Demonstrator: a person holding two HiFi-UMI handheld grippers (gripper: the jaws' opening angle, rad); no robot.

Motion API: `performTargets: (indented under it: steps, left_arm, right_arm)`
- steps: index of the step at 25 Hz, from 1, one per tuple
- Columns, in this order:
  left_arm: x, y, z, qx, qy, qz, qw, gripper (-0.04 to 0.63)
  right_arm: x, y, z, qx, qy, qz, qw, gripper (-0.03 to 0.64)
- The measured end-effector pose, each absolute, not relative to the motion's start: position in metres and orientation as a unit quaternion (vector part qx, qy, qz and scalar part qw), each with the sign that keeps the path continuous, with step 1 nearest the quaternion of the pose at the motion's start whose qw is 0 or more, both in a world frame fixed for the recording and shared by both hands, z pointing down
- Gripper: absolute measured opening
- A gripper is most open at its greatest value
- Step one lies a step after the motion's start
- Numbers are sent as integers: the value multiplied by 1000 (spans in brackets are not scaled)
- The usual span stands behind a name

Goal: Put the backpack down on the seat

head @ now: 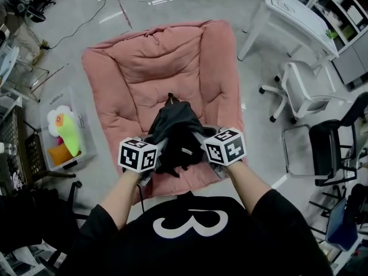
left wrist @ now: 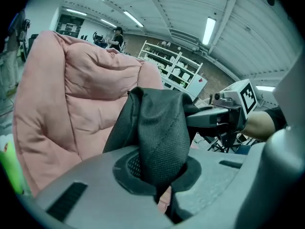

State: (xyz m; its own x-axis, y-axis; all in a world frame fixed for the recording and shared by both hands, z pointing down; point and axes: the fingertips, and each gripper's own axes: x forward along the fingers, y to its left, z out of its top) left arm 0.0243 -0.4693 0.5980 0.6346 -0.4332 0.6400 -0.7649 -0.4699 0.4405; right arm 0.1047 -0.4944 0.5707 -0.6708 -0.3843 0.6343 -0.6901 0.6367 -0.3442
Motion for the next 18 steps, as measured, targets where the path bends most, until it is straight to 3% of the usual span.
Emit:
performTargets:
  steps: [11,13,16,18]
  left_arm:
    - [13,-523,636,821,-386,277,315,25]
    - [12,-531,640,815,-392,287,316,59]
    - [8,-533,647,808,-392,301,320,208]
    - [2,-532,651,804,-397,308,317,260]
  right_arm:
    - [95,-547,613,313,-867,296,249,17]
    - [98,-554,618,325,-863,289,256,46]
    - [102,-558,627,329,-858,285,271,183]
    - [108,-559,629,334,-855,281,279,227]
